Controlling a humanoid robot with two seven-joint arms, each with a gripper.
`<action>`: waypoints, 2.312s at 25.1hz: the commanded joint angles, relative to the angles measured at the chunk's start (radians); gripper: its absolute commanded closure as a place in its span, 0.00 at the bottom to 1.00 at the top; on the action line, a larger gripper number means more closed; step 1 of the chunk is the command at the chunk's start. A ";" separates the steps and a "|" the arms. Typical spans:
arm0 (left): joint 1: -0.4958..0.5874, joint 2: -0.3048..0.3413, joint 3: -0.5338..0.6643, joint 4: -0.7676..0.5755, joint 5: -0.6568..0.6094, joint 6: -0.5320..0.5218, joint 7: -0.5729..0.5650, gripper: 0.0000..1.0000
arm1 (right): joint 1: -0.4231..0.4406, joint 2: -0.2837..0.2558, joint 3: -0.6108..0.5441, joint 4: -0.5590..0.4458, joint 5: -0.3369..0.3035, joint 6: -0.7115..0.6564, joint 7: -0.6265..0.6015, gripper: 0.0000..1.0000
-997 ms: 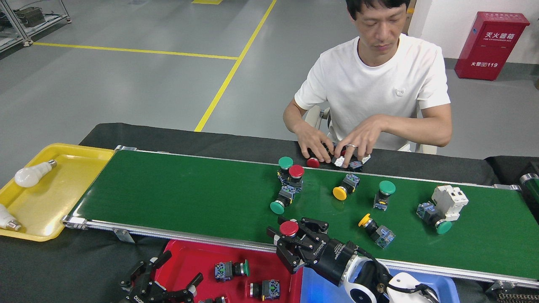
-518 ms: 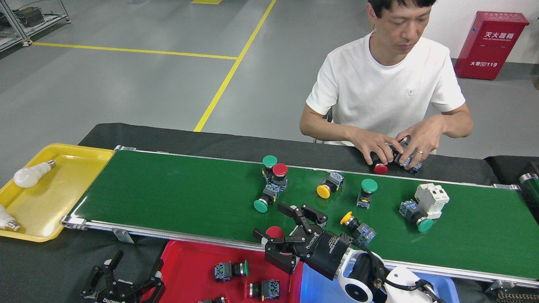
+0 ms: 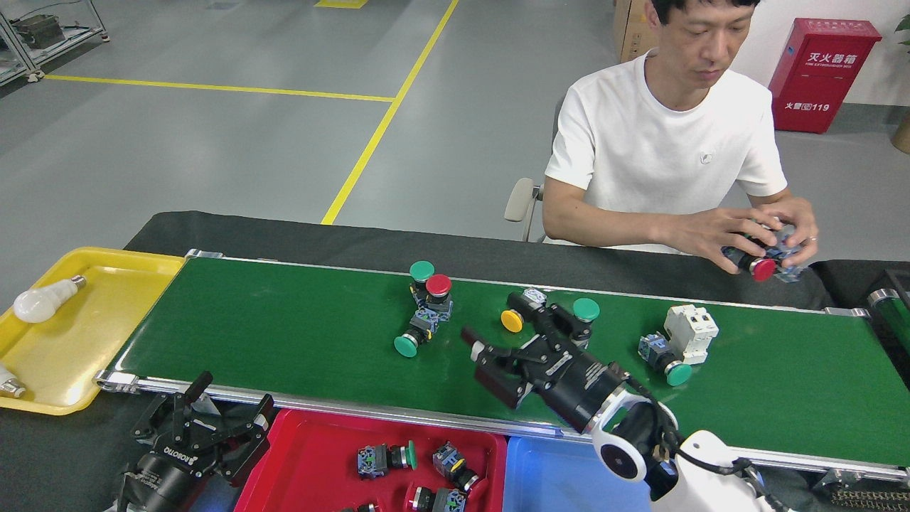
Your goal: Pick switch part from conveyor to tray
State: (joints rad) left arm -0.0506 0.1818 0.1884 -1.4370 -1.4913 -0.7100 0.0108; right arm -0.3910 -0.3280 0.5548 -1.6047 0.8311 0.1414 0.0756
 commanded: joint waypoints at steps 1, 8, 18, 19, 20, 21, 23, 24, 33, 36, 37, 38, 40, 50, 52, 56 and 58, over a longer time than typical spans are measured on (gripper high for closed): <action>-0.034 -0.016 -0.009 0.018 0.006 -0.054 -0.057 0.00 | 0.015 -0.042 -0.018 0.002 0.002 0.098 -0.025 0.05; -0.140 -0.055 -0.017 0.141 0.000 -0.032 -0.118 0.00 | 0.109 -0.129 -0.070 0.052 0.003 0.165 -0.178 0.04; -0.281 -0.013 -0.015 0.357 0.002 0.075 -0.115 0.00 | 0.284 -0.171 -0.092 -0.032 0.005 0.178 -0.209 0.04; -0.288 -0.012 -0.018 0.363 0.000 0.081 -0.115 0.00 | 0.293 -0.172 -0.092 -0.032 0.006 0.173 -0.214 0.04; -0.293 -0.012 -0.023 0.372 -0.006 0.084 -0.114 0.02 | 0.304 -0.172 -0.092 -0.032 0.006 0.168 -0.217 0.03; -0.296 -0.012 -0.024 0.379 -0.010 0.087 -0.114 0.07 | 0.311 -0.172 -0.092 -0.032 0.006 0.168 -0.218 0.03; -0.301 -0.010 -0.030 0.385 -0.014 0.098 -0.112 0.36 | 0.316 -0.169 -0.090 -0.034 0.006 0.167 -0.221 0.03; -0.302 -0.008 -0.037 0.385 -0.020 0.098 -0.112 0.62 | 0.320 -0.166 -0.090 -0.035 0.006 0.167 -0.228 0.03; -0.279 -0.007 -0.049 0.323 -0.023 0.101 -0.111 0.98 | 0.324 -0.121 -0.085 -0.058 0.006 0.173 -0.220 0.03; -0.164 -0.008 -0.046 0.144 0.008 0.004 -0.112 0.97 | 0.313 -0.077 -0.075 -0.058 0.028 0.178 -0.214 0.03; -0.109 -0.005 -0.043 0.061 0.029 -0.031 -0.114 0.94 | 0.311 -0.063 -0.062 -0.058 0.046 0.181 -0.203 0.03; -0.040 0.001 -0.040 -0.025 0.051 -0.065 -0.114 0.87 | 0.310 -0.052 -0.058 -0.058 0.062 0.185 -0.185 0.03; 0.092 0.005 -0.038 -0.166 0.075 -0.075 -0.114 0.43 | 0.297 -0.029 -0.055 -0.057 0.072 0.218 -0.148 0.03; 0.225 -0.085 0.115 -0.224 0.065 -0.075 -0.006 0.01 | 0.092 0.095 0.016 0.173 0.121 0.339 0.022 0.04; 0.225 -0.117 0.151 -0.198 0.020 0.029 0.101 0.01 | 0.064 0.124 0.019 0.239 0.129 0.339 0.035 0.04; 0.238 -0.108 0.178 -0.151 -0.049 0.147 0.173 0.01 | 0.009 0.153 0.019 0.325 0.126 0.331 0.039 0.06; 0.244 -0.087 0.187 -0.129 -0.058 0.147 0.175 0.01 | 0.003 0.156 0.017 0.333 0.118 0.325 0.049 0.09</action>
State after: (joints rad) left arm 0.1948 0.0792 0.3677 -1.5661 -1.5452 -0.5859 0.1590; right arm -0.3660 -0.1775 0.5780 -1.2694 0.9524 0.4777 0.1135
